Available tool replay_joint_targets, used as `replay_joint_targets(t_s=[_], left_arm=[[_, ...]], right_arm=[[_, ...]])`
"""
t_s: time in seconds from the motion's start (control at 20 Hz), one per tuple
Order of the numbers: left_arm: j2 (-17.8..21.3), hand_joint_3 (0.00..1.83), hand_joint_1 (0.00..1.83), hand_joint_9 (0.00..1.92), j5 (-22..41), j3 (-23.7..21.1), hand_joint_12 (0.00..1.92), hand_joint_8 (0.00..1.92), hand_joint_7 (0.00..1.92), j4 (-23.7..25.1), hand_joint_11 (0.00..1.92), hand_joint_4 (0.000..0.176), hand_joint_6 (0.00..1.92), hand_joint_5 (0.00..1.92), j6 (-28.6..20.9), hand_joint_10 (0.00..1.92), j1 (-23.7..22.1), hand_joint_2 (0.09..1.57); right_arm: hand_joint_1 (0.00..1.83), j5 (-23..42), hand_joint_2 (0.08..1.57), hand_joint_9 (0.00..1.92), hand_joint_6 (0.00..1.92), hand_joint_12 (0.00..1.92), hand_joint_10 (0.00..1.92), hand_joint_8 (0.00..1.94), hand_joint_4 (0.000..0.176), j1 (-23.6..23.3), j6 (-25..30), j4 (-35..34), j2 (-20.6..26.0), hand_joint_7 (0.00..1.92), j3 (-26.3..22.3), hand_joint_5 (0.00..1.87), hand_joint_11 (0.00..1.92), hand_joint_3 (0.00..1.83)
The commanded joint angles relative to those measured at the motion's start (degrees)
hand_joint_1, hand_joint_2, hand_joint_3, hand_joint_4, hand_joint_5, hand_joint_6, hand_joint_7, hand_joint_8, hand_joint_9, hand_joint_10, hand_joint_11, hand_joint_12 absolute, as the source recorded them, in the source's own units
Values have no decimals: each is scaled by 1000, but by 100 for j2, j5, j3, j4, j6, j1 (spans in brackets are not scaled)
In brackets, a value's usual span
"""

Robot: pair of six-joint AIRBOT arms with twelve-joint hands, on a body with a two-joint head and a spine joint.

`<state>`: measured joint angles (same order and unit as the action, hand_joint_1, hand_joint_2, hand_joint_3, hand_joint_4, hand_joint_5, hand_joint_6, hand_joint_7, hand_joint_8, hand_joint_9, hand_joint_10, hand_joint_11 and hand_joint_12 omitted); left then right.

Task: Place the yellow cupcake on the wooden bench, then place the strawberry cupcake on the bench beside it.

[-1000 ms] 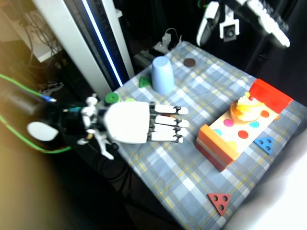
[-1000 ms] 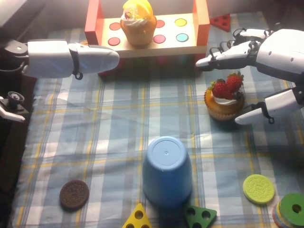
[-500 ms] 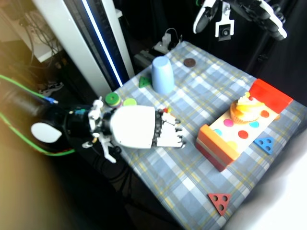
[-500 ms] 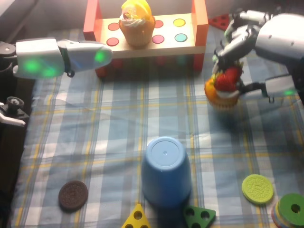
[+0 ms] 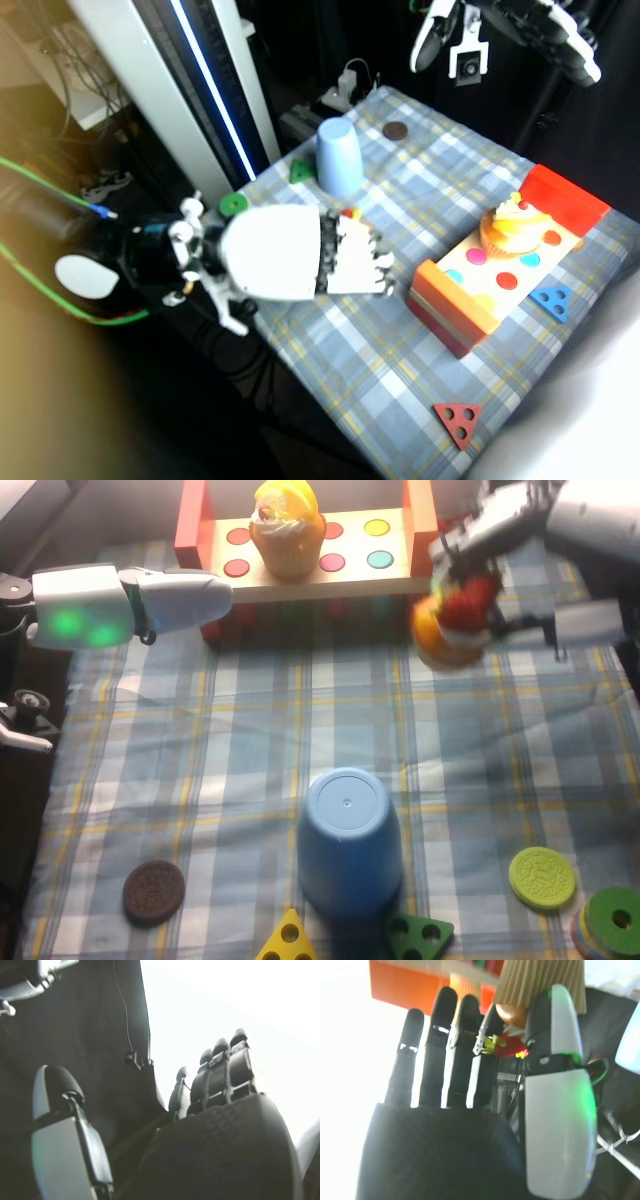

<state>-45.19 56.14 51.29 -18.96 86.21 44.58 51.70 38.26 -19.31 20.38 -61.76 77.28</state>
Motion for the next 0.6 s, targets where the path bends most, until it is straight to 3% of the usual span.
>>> replay_joint_targets(t_s=[0.0,0.1,0.15,0.2,0.25,0.3,0.35,0.4,0.45,0.5,0.55], left_arm=[[9,0,816,0,684,-7,0,0,0,69,0,176,0,0,-60,0,-30,779],[-10,0,824,0,665,8,0,0,0,68,0,176,0,0,-62,0,-24,781],[-32,0,826,0,642,27,0,0,0,68,0,174,0,0,-63,0,-25,790],[-50,0,848,0,623,45,0,0,0,67,0,174,0,0,-68,0,-27,790],[-58,0,855,0,613,56,0,0,0,67,0,176,0,0,-77,0,-27,792],[-62,0,860,4,608,64,1,0,0,67,2,176,0,0,-86,2,-27,793],[-66,0,860,4,604,71,1,0,0,68,2,176,0,0,-95,2,-27,793],[-72,0,882,0,596,78,1,0,0,69,1,176,0,0,-98,0,-30,790],[-80,0,882,0,587,85,1,0,0,74,1,176,0,0,-100,0,-36,790],[-91,0,879,0,564,98,0,0,0,88,0,176,0,0,-106,0,-52,788],[-102,0,879,0,542,111,0,0,0,103,0,176,0,0,-118,0,-65,788]], right_arm=[[1227,929,1116,781,725,1150,630,1202,0,-209,29,-307,8,894,50,1091,291,0],[1239,911,1107,815,676,1054,571,1180,0,-496,-35,-305,-105,883,195,1141,360,0],[1349,815,1093,874,848,997,1008,931,0,-642,-35,-306,-217,1005,335,1067,551,0],[1269,677,1066,888,777,1062,768,816,0,-785,-43,-306,-327,1095,463,1100,466,0],[1248,497,1057,909,811,1160,562,726,28,-919,-85,-304,-425,1133,564,1095,335,1],[1240,285,1069,876,842,1270,454,788,17,-1045,-154,-300,-527,1072,682,1099,205,2],[1240,-2,1069,876,842,1270,454,788,17,-1181,-208,-281,-667,1072,842,1099,205,2],[1242,-242,1063,1046,932,1364,437,648,17,-1267,-209,-244,-794,1162,994,1041,414,3],[1242,-399,1063,1046,932,1364,437,648,17,-1326,-209,-216,-881,1162,1097,1041,414,3],[1250,-591,1070,971,897,1498,333,746,0,-1386,-209,-200,-1000,1066,1235,1101,99,3],[1250,-732,1070,971,897,1498,333,746,0,-1420,-209,-195,-1084,1066,1329,1101,99,3]])
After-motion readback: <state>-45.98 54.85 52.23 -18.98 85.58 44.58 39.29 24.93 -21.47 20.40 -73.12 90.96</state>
